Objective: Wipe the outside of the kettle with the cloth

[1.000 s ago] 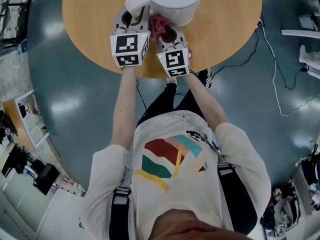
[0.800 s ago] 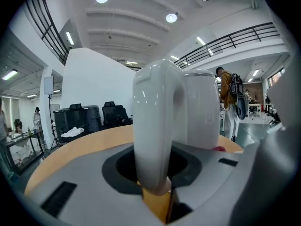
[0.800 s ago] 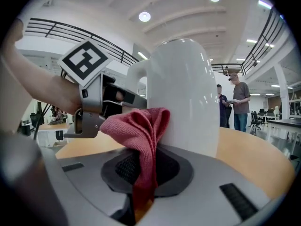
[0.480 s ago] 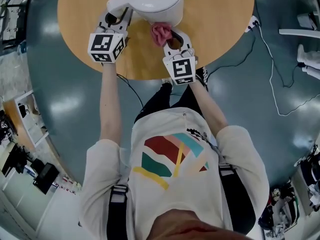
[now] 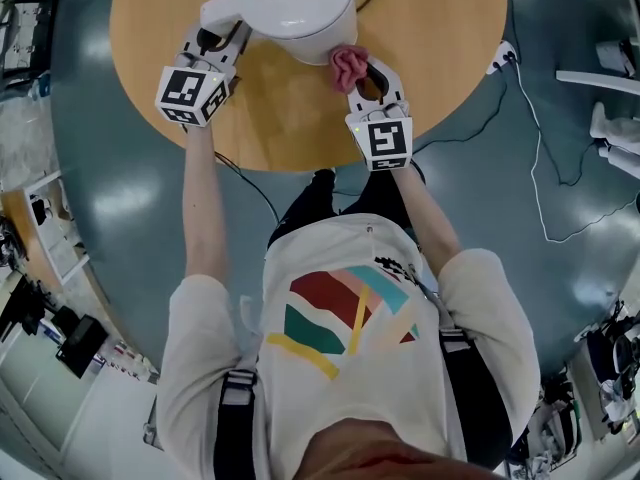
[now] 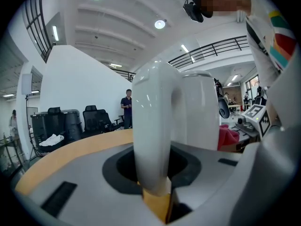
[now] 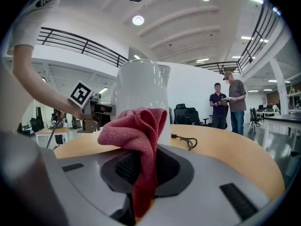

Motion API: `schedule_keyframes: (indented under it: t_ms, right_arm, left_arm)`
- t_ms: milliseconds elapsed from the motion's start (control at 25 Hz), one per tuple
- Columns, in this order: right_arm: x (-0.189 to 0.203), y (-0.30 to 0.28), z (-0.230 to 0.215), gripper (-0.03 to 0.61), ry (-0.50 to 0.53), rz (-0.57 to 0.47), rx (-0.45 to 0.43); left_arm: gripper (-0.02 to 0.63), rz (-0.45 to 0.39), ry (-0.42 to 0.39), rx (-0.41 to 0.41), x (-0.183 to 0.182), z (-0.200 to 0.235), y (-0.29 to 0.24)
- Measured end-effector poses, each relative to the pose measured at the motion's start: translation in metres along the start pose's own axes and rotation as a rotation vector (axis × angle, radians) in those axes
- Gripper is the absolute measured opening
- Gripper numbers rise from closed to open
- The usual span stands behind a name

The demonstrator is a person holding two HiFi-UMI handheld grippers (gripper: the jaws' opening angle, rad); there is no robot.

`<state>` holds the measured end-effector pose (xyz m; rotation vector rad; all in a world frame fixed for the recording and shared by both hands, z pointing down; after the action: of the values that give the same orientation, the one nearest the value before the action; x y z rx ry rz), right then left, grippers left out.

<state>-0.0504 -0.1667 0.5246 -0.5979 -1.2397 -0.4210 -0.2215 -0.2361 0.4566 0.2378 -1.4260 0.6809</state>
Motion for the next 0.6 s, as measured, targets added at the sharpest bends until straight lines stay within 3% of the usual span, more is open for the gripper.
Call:
schedule_keyframes:
  t_ms: [160,600]
  right_arm:
    - [0.004,-0.009,-0.018,0.048,-0.002,-0.006,-0.023]
    - [0.013,-0.066,-0.089,0.047,-0.024,0.003,0.013]
  left_arm:
    - [0.138,0.003,-0.001,0.003,-0.002,0.005,-0.008]
    - [0.138,0.009,-0.008,0.032,-0.007,0.015,-0.020]
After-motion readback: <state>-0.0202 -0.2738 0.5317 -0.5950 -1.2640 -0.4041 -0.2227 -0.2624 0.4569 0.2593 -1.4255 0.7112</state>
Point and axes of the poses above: the fingertips, and each gripper's own axes: y backward along the fingers, z to its left, x out of its underside, the point moved 2 cm from there along y, backward along the fingers, and after that the axes turned 14 degrees about y, right-handed, at the moved point
